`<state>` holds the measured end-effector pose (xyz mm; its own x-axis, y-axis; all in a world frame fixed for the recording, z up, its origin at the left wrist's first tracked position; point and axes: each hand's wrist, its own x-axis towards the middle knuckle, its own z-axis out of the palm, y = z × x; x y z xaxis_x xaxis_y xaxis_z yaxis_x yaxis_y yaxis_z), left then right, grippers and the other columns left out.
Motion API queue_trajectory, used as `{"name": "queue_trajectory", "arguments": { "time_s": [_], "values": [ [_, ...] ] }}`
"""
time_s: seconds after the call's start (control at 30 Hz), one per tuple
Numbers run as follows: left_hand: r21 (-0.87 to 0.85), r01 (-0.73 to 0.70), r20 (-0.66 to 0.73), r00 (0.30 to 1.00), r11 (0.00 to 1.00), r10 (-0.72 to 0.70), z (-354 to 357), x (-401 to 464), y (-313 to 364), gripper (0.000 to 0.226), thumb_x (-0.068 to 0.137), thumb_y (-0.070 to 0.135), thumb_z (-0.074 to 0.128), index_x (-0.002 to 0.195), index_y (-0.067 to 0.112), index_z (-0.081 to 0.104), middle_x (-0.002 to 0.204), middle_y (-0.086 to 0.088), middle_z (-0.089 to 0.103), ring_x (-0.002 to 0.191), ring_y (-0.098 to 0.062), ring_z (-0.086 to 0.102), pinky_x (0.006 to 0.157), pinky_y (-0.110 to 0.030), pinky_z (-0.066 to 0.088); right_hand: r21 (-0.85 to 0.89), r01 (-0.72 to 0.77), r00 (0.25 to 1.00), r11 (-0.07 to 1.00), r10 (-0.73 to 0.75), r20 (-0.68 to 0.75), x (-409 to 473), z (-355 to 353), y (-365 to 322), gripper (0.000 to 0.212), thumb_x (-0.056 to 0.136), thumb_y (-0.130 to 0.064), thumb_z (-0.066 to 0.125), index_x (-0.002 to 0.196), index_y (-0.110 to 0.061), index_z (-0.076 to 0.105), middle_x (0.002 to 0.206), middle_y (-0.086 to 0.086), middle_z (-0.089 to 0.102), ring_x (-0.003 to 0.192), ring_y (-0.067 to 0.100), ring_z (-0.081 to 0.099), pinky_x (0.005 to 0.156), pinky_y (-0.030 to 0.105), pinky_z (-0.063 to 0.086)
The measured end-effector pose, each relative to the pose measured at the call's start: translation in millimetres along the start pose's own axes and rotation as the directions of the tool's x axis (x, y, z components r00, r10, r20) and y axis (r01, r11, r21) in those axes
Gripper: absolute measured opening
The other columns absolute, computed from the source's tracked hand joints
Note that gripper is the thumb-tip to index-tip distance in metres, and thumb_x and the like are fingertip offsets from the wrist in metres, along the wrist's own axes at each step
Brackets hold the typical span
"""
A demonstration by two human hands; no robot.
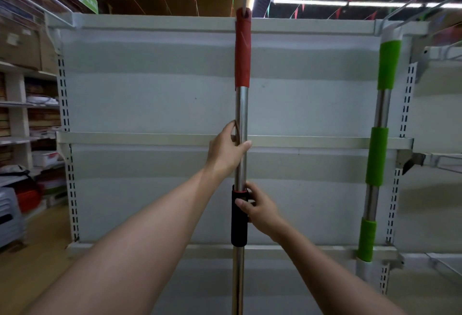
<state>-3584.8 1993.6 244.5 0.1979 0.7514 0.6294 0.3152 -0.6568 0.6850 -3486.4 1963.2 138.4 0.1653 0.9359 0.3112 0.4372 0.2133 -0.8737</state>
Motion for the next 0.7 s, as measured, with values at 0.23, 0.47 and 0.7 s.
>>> {"name": "queue_trajectory", "arguments": {
  "time_s": [0.23, 0.47, 0.7],
  "values": [
    [-0.01, 0.037, 0.057, 0.998, 0.999, -0.036, 5.8, -8.4, -7.7, 0.065, 0.085, 0.013, 0.064, 0.142, 0.027, 0.035, 0.118, -0.005, 0.065, 0.107, -0.025, 0.063, 0.094, -0.031, 0.048, -0.021, -0.007, 1.0, 1.0, 0.006, -0.03, -7.0, 5.1, -3.4, 0.029, 0.097, -0.011, 0.048, 0.126, -0.017, 0.048, 0.121, 0.008, 0.059, 0.107, 0.021, 0.058, 0.098, 0.041, 0.048],
    [0.25, -0.033, 0.265, 0.964, 0.968, -0.035, -9.3, -60.2, -37.0, 0.099, 0.081, 0.026, 0.073, 0.151, 0.027, 0.002, 0.148, -0.01, 0.041, 0.134, -0.025, 0.041, 0.102, -0.028, 0.037, -0.154, -0.066, 0.998, 0.986, 0.065, -0.013, -53.4, 4.7, 10.6, 0.077, 0.09, -0.022, 0.063, 0.151, -0.022, 0.015, 0.145, 0.001, 0.039, 0.136, 0.022, 0.038, 0.107, 0.035, 0.034],
    [0.296, -0.119, 0.353, 0.936, 0.948, 0.007, -17.1, -116.3, -33.1, 0.098, 0.079, 0.031, 0.074, 0.152, 0.028, 0.008, 0.149, -0.009, 0.038, 0.135, -0.027, 0.037, 0.103, -0.031, 0.035, -0.515, -0.121, 0.993, 0.848, 0.109, -0.055, -109.0, -22.1, 7.4, 0.082, 0.084, -0.034, 0.069, 0.15, -0.022, 0.022, 0.148, 0.012, 0.04, 0.134, 0.027, 0.041, 0.104, 0.033, 0.035]
  ]
}}
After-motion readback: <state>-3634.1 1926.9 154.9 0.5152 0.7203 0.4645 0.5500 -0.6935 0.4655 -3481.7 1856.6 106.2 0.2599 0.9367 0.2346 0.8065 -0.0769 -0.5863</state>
